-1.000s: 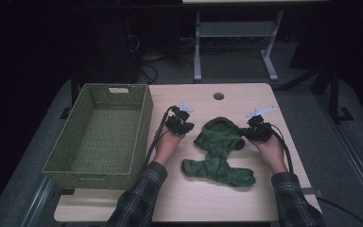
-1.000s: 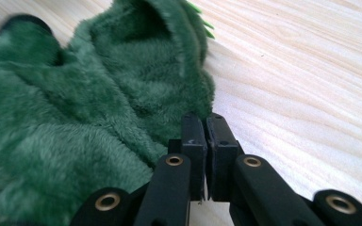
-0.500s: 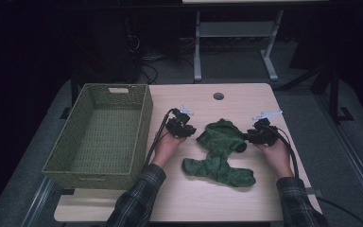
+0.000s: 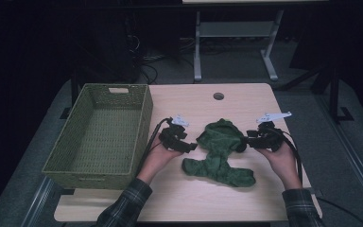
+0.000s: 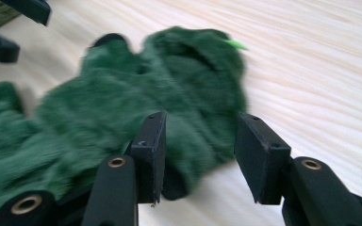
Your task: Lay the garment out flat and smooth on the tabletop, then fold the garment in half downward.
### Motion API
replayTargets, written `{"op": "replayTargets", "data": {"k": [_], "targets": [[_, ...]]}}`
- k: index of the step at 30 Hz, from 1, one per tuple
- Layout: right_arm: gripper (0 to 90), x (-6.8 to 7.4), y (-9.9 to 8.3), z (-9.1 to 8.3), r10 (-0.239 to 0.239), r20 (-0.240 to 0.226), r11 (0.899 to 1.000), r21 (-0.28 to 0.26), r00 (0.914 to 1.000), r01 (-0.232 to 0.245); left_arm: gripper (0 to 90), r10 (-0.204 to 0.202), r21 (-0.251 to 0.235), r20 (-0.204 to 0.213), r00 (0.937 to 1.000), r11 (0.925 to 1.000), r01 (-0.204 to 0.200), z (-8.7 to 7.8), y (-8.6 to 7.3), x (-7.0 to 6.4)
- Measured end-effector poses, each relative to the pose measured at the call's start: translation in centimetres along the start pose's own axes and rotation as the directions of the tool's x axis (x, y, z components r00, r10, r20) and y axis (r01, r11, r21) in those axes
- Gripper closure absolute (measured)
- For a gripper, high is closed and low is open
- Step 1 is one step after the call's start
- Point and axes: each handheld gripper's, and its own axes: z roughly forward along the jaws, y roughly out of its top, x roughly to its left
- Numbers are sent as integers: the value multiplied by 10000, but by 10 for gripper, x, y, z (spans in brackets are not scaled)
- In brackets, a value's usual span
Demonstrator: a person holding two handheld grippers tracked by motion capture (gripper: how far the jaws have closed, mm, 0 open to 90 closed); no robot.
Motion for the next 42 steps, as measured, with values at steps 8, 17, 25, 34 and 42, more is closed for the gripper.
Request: {"op": "replayTargets", "data": {"k": [8,17,25,34,42], "targets": [[526,32,-5,-5,-386,-550,9984,-439,9977,362,209,284,-391,518,9983,9989,-264,-15,-27,-22],[523,59,-3,-8,-855,-1055,9951,-578,9907,797,144,638,16,374,9973,9980,-639,-22,-57,-43],[534,76,-3,-2,-1124,-1372,9930,-529,9841,1060,128,932,650,390,9949,9933,-956,-18,-76,-57],[582,105,0,17,-1638,-2069,9865,-318,9646,1607,127,1141,202,-205,9933,9933,-1137,-17,-94,-58],[656,131,6,26,-2128,-2529,9771,-465,9438,2079,127,1300,-525,-214,9913,9900,-1310,-19,-105,-58]]}}
